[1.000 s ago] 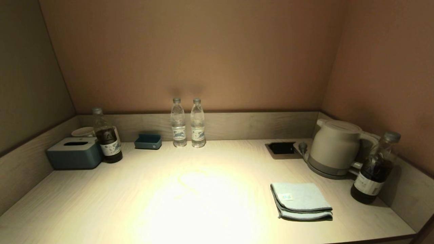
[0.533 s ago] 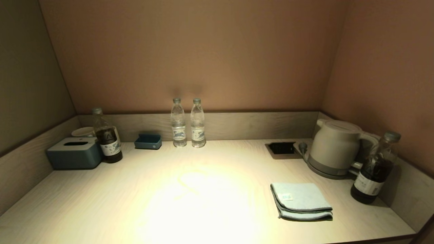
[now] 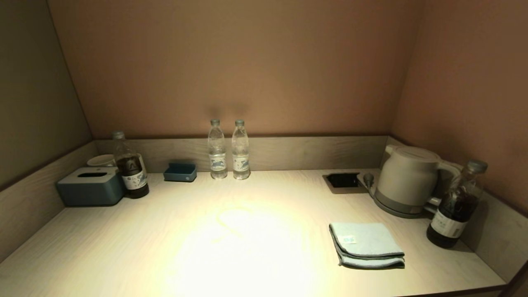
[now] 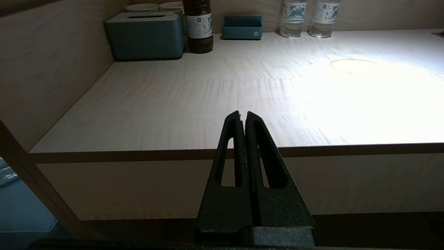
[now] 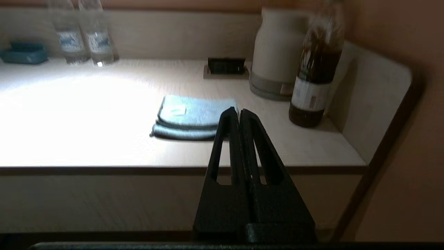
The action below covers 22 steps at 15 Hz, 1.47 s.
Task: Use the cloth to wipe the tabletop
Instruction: Pick up the tablecloth
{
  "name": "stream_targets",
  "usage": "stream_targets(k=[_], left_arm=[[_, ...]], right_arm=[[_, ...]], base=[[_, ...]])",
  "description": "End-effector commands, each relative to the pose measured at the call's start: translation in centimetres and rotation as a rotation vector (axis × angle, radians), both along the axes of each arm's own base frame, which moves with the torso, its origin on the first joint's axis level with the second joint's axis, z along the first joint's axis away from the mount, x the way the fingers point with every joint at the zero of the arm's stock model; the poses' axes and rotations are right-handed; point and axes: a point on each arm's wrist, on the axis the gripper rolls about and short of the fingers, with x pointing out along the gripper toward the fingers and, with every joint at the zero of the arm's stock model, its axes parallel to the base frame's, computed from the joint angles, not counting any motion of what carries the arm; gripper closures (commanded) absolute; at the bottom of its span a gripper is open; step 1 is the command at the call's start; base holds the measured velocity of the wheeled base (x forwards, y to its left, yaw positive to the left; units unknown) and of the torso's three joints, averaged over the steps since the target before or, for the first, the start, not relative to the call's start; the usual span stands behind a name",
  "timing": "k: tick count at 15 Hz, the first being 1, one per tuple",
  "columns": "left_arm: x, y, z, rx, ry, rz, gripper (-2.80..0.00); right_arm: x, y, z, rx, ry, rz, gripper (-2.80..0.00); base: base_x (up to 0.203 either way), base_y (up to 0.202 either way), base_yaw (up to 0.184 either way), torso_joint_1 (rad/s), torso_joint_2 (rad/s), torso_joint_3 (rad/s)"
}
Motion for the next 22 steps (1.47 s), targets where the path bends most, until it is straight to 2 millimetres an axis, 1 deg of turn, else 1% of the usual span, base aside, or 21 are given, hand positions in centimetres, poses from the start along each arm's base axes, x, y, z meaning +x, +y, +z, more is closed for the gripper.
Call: stream_targets(k=[1,3,6,8,10,12,13,15,17,19,20,22], left_arm=[[0.0,0.0,0.0,-0.001,0.0,0.0,0.0],[0.0,0.0,0.0,-0.001,0.0,0.0,0.0],[0.0,0.0,0.0,-0.001,0.0,0.0,0.0],[0.0,0.0,0.0,-0.001,0.0,0.0,0.0],[0.0,0.0,0.0,-0.001,0.0,0.0,0.0],[0.0,0.0,0.0,-0.001,0.0,0.0,0.0],[0.0,0.0,0.0,-0.001,0.0,0.0,0.0],[0.0,0.0,0.0,-0.001,0.0,0.0,0.0],[0.0,0.0,0.0,-0.001,0.0,0.0,0.0],[0.0,0.0,0.0,-0.001,0.0,0.0,0.0],[0.0,0.0,0.0,-0.001,0.0,0.0,0.0],[0.0,0.0,0.0,-0.001,0.0,0.0,0.0]], right_arm=[[-0.7,0.0,0.7,-0.003,0.075,0.015,0.0],[-0.5,0.1,1.9,-0.004,0.169,0.044,0.0],[2.0,0.2,4.5,0.002,0.322,0.059,0.0],[5.4,0.2,6.0,0.009,0.467,0.061,0.0],[9.1,0.3,6.9,0.017,0.564,0.06,0.0],[12.8,0.4,6.9,0.029,0.638,0.057,0.0],[14.2,0.4,6.9,0.048,0.644,0.055,0.0],[15.5,0.5,7.1,0.078,0.632,0.071,0.0],[16.5,0.6,6.7,0.082,0.677,0.075,0.0],[16.8,0.6,6.5,0.084,0.689,0.075,0.0],[17.6,0.6,6.0,0.087,0.728,0.073,0.0],[20.3,0.6,4.3,0.092,0.83,0.066,0.0]], base=[[0.0,0.0,0.0,0.0,0.0,0.0],[0.0,0.0,0.0,0.0,0.0,0.0],[0.0,0.0,0.0,0.0,0.0,0.0],[0.0,0.0,0.0,0.0,0.0,0.0],[0.0,0.0,0.0,0.0,0.0,0.0],[0.0,0.0,0.0,0.0,0.0,0.0],[0.0,0.0,0.0,0.0,0.0,0.0],[0.0,0.0,0.0,0.0,0.0,0.0],[0.0,0.0,0.0,0.0,0.0,0.0],[0.0,0.0,0.0,0.0,0.0,0.0],[0.0,0.0,0.0,0.0,0.0,0.0],[0.0,0.0,0.0,0.0,0.0,0.0]])
